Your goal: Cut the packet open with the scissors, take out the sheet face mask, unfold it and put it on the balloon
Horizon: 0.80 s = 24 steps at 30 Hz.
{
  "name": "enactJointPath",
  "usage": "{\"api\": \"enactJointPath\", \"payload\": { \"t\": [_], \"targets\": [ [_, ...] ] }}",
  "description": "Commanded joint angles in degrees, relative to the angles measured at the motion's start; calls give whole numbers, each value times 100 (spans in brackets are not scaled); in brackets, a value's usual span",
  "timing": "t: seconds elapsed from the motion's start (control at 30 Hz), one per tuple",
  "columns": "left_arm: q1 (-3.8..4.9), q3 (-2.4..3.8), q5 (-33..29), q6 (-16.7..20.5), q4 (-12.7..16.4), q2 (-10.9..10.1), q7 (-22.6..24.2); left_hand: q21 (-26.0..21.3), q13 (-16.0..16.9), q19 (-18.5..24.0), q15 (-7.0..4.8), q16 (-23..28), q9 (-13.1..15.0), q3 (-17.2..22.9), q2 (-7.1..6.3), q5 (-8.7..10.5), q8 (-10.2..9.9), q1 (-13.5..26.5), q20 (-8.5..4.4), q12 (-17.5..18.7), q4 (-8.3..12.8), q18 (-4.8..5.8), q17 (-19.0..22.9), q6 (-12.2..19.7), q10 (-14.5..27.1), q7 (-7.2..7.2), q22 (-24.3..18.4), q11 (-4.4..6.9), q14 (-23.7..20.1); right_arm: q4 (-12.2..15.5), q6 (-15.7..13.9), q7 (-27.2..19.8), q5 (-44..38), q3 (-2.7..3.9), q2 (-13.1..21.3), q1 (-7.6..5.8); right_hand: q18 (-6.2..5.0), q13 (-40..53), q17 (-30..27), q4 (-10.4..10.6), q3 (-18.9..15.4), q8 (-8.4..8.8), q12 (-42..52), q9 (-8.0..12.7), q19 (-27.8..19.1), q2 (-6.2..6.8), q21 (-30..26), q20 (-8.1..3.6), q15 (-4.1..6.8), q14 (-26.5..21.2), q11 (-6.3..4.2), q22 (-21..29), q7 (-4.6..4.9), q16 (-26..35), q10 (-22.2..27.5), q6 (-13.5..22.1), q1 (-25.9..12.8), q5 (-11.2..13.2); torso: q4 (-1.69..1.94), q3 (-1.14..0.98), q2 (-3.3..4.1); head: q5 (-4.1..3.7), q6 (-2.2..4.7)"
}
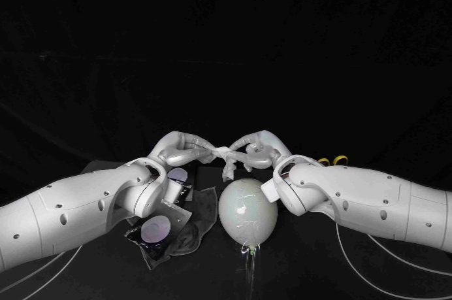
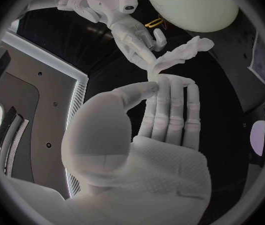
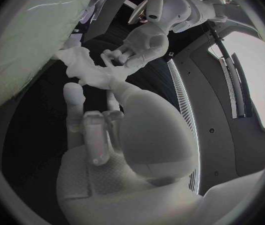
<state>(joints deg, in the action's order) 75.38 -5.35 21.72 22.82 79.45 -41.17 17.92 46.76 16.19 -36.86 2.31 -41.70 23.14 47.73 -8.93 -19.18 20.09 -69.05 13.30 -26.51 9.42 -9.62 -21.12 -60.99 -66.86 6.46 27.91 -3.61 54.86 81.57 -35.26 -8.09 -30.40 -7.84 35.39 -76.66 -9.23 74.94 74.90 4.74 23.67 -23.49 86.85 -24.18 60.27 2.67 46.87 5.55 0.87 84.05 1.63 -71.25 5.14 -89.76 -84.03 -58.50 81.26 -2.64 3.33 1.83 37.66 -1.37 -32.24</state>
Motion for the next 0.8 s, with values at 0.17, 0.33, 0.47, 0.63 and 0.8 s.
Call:
{"api": "enactJointPath", "payload": {
  "t": [0.17,0.33,0.47,0.63,0.8],
  "targets": [
    [6,7,10,26,-5,-3,0,39,8,43,-45,-38,469,9,54,-29,32,2,16,-32,48,-71,-7,-37,23,15,13,11,1,13,42,-77,126,2,33,0,10,1052,1287,0,47,-19,-31,-29,-64,-15,-60,-11,24,461,-32,12,8,-35,-324,59,-78,-14,1,4,1,5,-3],
    [6,7,10,20,-3,-5,-8,46,13,47,-44,-41,470,14,54,-38,35,6,16,-38,55,-71,-10,-37,23,14,17,12,0,12,70,-81,169,2,40,0,0,1014,1224,12,51,-7,-65,-28,-128,2,-126,-10,17,423,-21,29,21,-37,-296,107,-130,-13,3,3,2,8,0],
    [6,7,-107,-20,19,-5,-10,48,14,49,-45,-42,471,16,54,-41,36,7,16,-40,57,-70,-11,-38,23,14,18,12,0,1,114,-55,194,2,40,0,-30,792,1019,103,1,67,-252,2,-322,53,-342,9,-20,296,34,100,85,-42,-136,244,-297,-10,2,5,2,14,3],
    [6,7,-471,-96,69,3,67,61,41,116,-17,-47,481,20,119,23,42,51,44,-58,43,-50,-30,25,98,34,31,-11,-74,2,190,29,6,2,31,0,-41,299,440,244,-103,363,-697,141,-699,163,-740,104,-194,-90,229,235,328,-41,284,649,-500,-20,2,3,2,26,5],
    [6,7,-824,-65,132,7,203,-67,130,471,128,-102,605,-320,422,163,129,-30,163,-192,-46,25,-86,286,452,118,-13,-115,-523,15,220,134,-582,2,28,0,-5,-107,127,317,-238,549,-1080,231,-818,320,-818,201,-327,-332,381,248,474,-30,690,862,-599,-9,1,2,-3,26,8]
  ]
}}
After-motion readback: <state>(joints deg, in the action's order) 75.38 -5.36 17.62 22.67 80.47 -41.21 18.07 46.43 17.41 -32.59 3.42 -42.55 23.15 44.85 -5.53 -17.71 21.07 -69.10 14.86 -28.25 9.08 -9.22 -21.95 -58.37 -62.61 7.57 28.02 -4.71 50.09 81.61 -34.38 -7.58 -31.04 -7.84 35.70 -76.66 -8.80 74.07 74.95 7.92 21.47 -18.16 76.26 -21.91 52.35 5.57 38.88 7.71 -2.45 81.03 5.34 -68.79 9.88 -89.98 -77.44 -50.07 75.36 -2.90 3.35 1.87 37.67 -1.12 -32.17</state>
